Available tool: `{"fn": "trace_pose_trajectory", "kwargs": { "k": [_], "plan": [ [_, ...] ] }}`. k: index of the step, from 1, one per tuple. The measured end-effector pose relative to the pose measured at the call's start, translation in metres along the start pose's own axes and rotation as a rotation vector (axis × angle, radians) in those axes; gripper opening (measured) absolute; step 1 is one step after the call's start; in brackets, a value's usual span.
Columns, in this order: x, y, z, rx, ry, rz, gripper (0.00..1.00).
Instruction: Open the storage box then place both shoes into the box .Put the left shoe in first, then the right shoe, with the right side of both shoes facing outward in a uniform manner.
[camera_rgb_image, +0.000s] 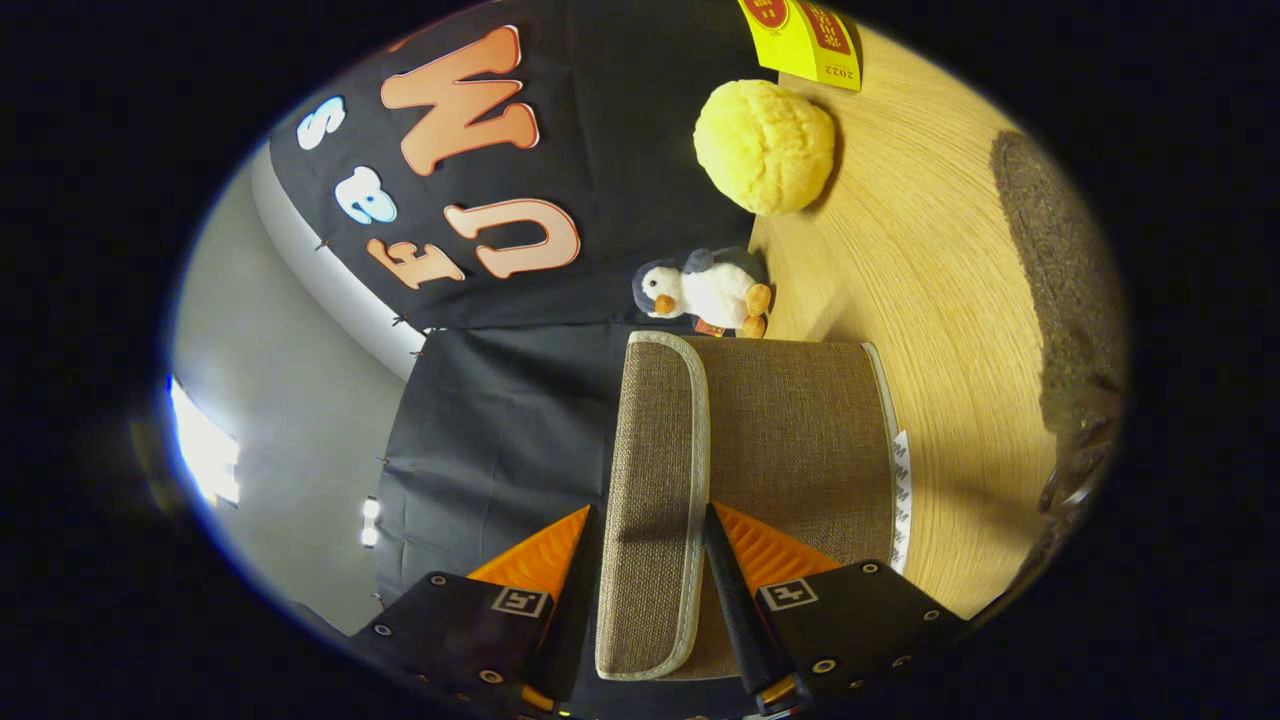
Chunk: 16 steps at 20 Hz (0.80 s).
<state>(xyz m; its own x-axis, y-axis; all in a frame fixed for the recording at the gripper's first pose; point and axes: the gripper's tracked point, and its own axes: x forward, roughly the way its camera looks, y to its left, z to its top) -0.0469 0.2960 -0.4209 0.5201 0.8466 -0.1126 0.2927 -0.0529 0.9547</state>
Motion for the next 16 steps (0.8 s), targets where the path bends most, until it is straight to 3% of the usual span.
{"fn": "trace_pose_trajectory", "kwargs": {
  "k": [3,16],
  "plan": [
    [-0.003,-0.008,-0.004,-0.043,0.011,-0.030,0.62],
    [-0.018,0.020,-0.001,0.030,-0.013,0.049,0.55]
  ]
}}
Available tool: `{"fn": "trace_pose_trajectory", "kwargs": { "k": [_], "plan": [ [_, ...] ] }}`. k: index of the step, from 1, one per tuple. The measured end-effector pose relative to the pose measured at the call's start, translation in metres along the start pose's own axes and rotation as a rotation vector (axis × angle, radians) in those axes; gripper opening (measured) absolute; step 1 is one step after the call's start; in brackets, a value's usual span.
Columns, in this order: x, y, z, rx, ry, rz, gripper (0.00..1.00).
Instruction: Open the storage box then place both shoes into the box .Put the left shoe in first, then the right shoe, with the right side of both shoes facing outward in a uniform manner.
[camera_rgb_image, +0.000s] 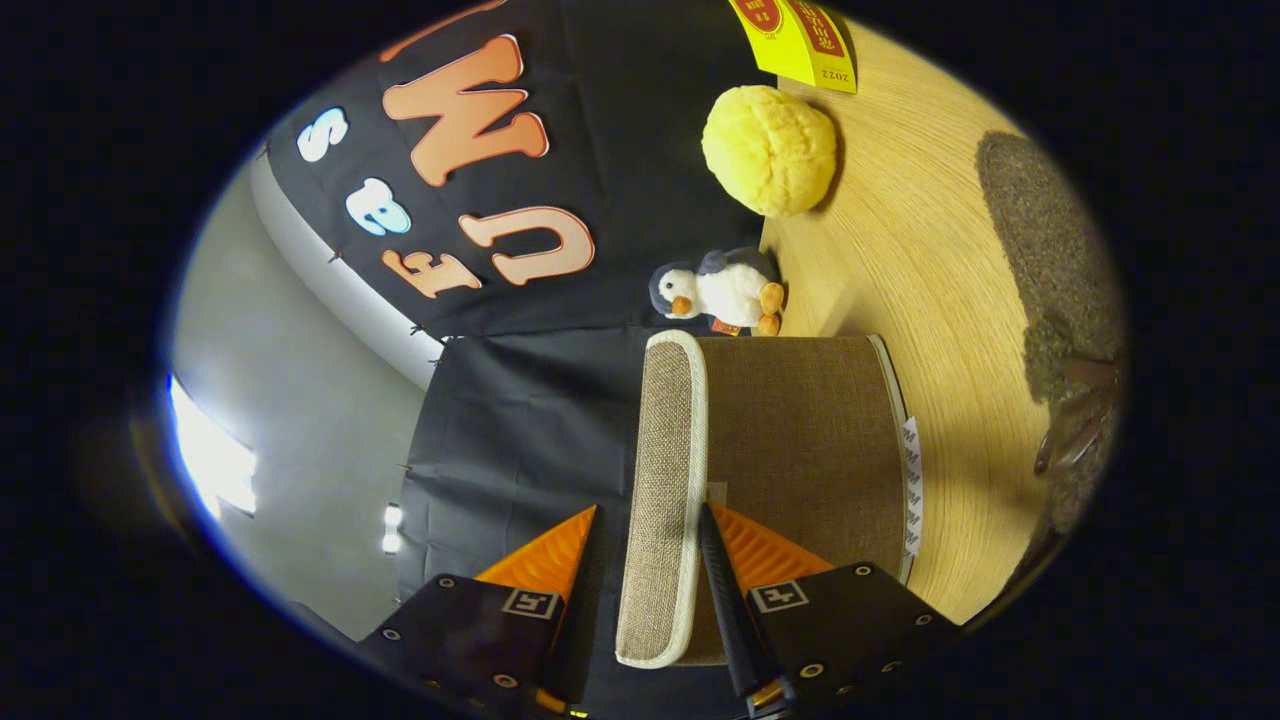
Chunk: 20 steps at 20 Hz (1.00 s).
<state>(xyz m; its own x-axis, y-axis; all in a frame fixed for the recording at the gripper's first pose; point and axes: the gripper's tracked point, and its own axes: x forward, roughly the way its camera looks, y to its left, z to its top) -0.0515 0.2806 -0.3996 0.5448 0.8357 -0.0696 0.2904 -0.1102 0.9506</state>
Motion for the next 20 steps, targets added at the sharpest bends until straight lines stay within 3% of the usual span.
{"fn": "trace_pose_trajectory", "kwargs": {
  "k": [5,6,8,13,15,17,20],
  "plan": [
    [-0.001,-0.007,-0.004,0.010,0.015,-0.038,0.55],
    [-0.002,-0.012,-0.012,0.009,0.037,-0.056,0.43],
    [0.000,-0.011,-0.020,-0.024,0.054,-0.070,0.30],
    [-0.003,-0.002,-0.035,-0.001,0.091,-0.058,0.28],
    [-0.007,-0.004,-0.027,-0.011,0.058,-0.067,0.19],
    [-0.011,0.021,-0.027,0.021,0.051,-0.004,0.13],
    [0.003,0.036,-0.044,-0.111,0.113,-0.026,0.07]
  ]
}}
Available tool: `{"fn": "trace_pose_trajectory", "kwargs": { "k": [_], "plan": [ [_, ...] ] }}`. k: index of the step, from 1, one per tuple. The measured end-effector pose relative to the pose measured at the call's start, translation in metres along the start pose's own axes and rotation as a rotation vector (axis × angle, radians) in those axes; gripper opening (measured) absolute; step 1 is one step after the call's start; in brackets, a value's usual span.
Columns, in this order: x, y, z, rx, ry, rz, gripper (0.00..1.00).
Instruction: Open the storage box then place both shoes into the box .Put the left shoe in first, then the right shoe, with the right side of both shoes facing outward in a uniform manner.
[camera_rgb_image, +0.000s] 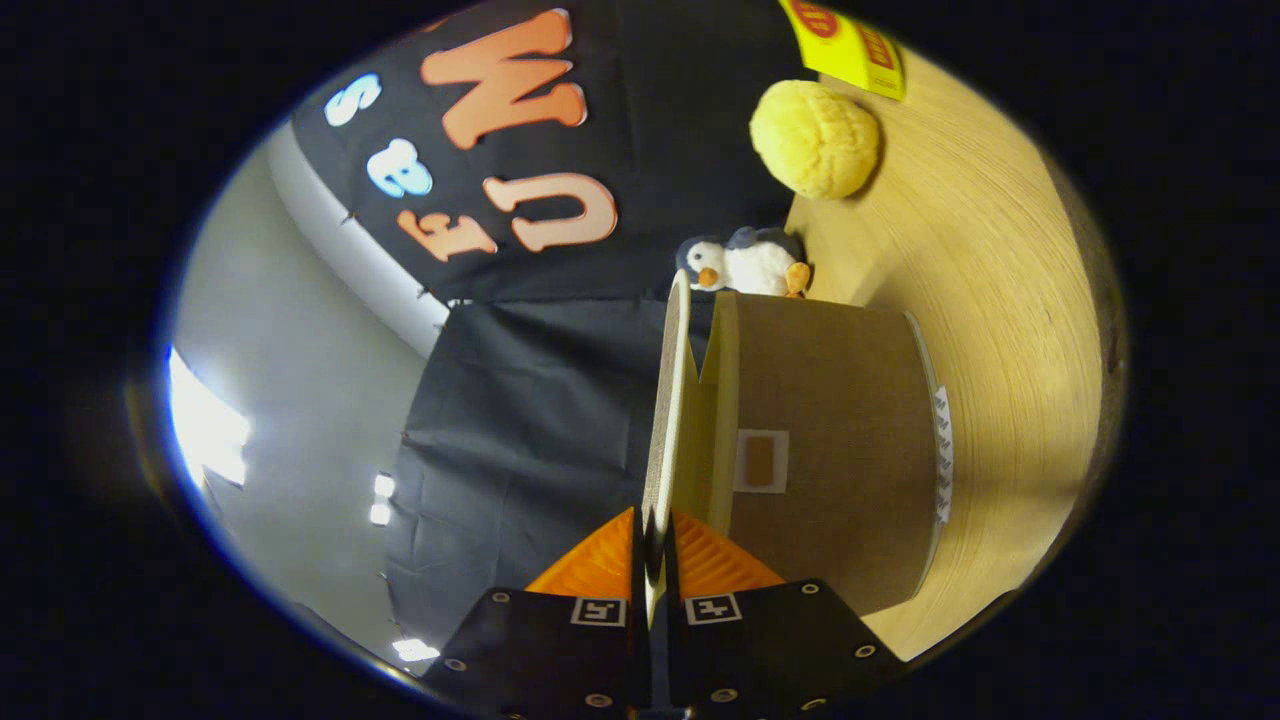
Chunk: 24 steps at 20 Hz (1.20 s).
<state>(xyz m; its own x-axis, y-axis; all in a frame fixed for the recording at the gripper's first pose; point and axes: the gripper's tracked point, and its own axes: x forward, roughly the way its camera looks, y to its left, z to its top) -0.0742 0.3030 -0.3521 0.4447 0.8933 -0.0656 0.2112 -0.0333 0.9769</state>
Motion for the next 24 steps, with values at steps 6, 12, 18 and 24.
{"fn": "trace_pose_trajectory", "kwargs": {
  "k": [6,12,18,24],
  "plan": [
    [0.026,0.061,-0.005,-0.113,0.054,0.034,0.07],
    [0.066,0.110,-0.016,-0.229,0.107,0.042,0.09],
    [0.130,0.133,-0.047,-0.335,0.196,0.006,0.10],
    [0.188,0.134,-0.075,-0.352,0.211,-0.041,0.09]
  ]
}}
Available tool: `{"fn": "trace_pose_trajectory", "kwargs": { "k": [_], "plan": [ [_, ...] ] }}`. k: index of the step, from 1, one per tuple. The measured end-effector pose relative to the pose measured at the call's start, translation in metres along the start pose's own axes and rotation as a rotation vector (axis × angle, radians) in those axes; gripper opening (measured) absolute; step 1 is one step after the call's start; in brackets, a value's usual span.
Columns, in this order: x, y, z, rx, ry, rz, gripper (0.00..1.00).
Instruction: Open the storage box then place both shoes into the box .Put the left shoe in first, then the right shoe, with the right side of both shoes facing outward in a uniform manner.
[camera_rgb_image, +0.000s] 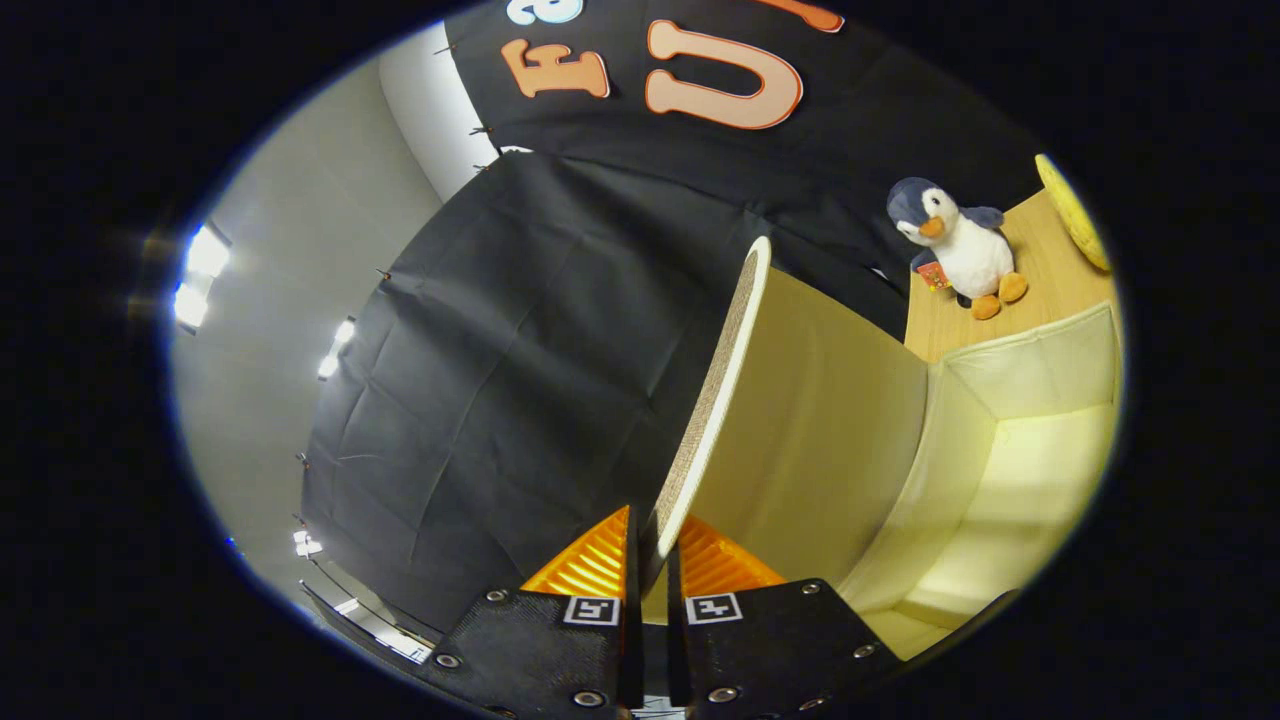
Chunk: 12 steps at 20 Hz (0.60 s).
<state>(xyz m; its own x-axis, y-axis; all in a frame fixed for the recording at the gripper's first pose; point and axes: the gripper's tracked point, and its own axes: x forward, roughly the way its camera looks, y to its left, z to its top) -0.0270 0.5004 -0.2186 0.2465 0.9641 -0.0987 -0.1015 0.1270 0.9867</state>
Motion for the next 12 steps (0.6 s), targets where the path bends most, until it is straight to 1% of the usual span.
{"fn": "trace_pose_trajectory", "kwargs": {
  "k": [2,3,5,6,8,10,12],
  "plan": [
    [0.020,0.001,-0.006,0.006,0.008,-0.029,0.10],
    [0.029,0.000,-0.012,-0.013,0.014,-0.044,0.10],
    [0.045,0.000,-0.021,-0.050,0.028,-0.077,0.13],
    [0.051,-0.003,-0.025,-0.061,0.035,-0.097,0.16],
    [0.056,-0.011,-0.040,-0.063,0.070,-0.140,0.23],
    [0.059,-0.022,-0.051,-0.081,0.117,-0.201,0.24],
    [0.052,-0.033,-0.054,-0.133,0.132,-0.229,0.23]
  ]
}}
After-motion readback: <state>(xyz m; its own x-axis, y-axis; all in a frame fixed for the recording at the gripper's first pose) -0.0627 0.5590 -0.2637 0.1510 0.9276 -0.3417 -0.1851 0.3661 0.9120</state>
